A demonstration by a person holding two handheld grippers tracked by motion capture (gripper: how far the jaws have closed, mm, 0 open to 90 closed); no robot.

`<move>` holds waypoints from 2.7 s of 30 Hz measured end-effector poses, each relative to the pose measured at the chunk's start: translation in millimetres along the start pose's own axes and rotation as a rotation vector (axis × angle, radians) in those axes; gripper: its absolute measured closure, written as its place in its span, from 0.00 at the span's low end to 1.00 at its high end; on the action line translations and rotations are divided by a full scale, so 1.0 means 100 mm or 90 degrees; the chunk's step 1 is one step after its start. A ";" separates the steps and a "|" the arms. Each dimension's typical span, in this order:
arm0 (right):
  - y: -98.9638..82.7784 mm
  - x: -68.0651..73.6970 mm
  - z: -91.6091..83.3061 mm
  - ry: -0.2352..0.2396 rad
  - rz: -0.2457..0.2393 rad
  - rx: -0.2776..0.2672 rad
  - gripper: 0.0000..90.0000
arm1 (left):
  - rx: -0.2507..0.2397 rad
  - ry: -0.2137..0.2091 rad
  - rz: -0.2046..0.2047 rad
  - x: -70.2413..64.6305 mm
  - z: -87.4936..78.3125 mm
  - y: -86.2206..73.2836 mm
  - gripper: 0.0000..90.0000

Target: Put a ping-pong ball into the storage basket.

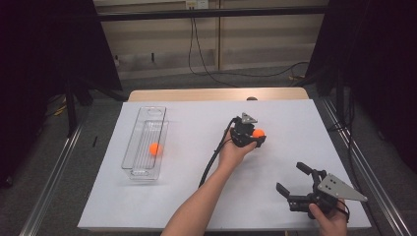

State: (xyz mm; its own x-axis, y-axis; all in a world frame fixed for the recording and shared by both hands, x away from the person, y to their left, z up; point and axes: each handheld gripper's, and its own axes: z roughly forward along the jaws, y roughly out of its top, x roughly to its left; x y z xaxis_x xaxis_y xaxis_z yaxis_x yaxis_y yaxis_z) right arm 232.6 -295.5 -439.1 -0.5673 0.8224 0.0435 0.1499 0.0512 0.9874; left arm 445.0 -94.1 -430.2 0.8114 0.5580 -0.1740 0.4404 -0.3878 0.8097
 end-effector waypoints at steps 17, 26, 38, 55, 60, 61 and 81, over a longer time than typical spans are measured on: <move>0.00 0.00 0.00 0.001 -0.002 0.001 0.03 | 0.003 -0.013 0.005 -0.02 -0.10 -0.03 0.57; 0.00 0.00 0.00 0.000 0.000 -0.002 0.03 | 0.002 -0.011 0.015 -0.02 -0.16 -0.05 0.57; 0.00 0.01 0.00 0.001 -0.003 0.000 0.03 | 0.007 0.007 0.032 -0.01 -0.22 -0.10 0.57; 0.00 0.01 0.00 -0.001 0.000 -0.001 0.03 | 0.004 0.006 0.023 0.05 -0.33 -0.20 0.57; 0.00 0.00 0.00 0.000 -0.002 -0.001 0.03 | 0.003 0.004 0.024 0.07 -0.37 -0.22 0.57; 0.00 0.00 0.00 0.000 -0.003 -0.001 0.03 | 0.001 0.004 0.023 0.07 -0.38 -0.22 0.57; 0.00 0.01 0.01 0.002 -0.003 0.001 0.03 | -0.005 0.006 0.034 0.11 -0.52 -0.28 0.57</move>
State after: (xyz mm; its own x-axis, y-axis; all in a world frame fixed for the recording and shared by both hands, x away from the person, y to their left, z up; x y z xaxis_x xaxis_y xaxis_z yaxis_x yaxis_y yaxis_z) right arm 232.8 -294.4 -439.3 -0.5709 0.8201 0.0394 0.1488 0.0561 0.9873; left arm 421.9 -39.3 -425.4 0.8298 0.5439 -0.1251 0.3938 -0.4119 0.8217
